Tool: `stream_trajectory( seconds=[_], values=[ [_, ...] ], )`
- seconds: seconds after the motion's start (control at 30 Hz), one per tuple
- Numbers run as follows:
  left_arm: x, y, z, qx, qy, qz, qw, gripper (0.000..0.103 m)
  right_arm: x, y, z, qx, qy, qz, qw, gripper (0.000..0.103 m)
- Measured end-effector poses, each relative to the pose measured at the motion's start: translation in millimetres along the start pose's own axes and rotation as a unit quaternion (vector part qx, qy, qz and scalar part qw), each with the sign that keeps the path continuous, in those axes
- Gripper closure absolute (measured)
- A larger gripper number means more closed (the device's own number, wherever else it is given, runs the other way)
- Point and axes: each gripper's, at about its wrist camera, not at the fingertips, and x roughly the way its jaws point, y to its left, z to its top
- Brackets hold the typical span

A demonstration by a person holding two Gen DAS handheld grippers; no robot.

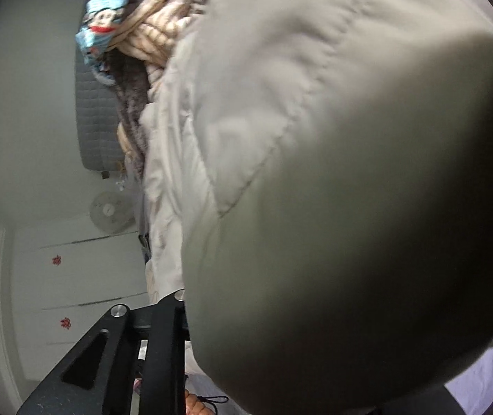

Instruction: Fold large clothes

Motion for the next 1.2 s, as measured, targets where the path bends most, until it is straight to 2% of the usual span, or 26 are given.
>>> stream_trajectory(
  seconds=[0.17, 0.3, 0.5, 0.67, 0.83, 0.97, 1.03, 1.07, 1.2],
  values=[
    [-33, 5, -16, 0.031, 0.02, -0.023, 0.9991, 0.085, -27, 10, -30, -0.023, 0.003, -0.014, 1.0, 0.079],
    [-56, 9, -38, 0.053, 0.037, -0.024, 0.9976, 0.085, -47, 1, -59, -0.02, 0.01, -0.025, 0.999, 0.079],
    [-92, 24, -92, 0.032, 0.07, -0.026, 0.9967, 0.085, -77, -22, -99, -0.006, 0.031, -0.044, 0.999, 0.079],
    [-116, 32, -152, 0.019, 0.1, 0.008, 0.9947, 0.085, -101, -42, -129, 0.006, 0.05, -0.05, 0.997, 0.079],
    [-119, 39, -190, -0.005, 0.121, 0.034, 0.9921, 0.084, -117, -65, -148, 0.019, 0.064, -0.052, 0.996, 0.078],
    [-122, 40, -200, -0.017, 0.117, 0.058, 0.9913, 0.082, -113, -69, -147, 0.017, 0.069, -0.064, 0.995, 0.074],
    [-126, 40, -201, -0.017, 0.117, 0.083, 0.9895, 0.071, -112, -63, -145, 0.011, 0.073, -0.078, 0.994, 0.068],
    [-129, 38, -201, -0.016, 0.116, 0.096, 0.9884, 0.069, -114, -61, -144, 0.007, 0.075, -0.086, 0.993, 0.066],
    [-148, 36, -205, -0.007, 0.113, 0.124, 0.9858, 0.068, -123, -47, -147, -0.028, 0.087, -0.125, 0.988, 0.059]
  ],
)
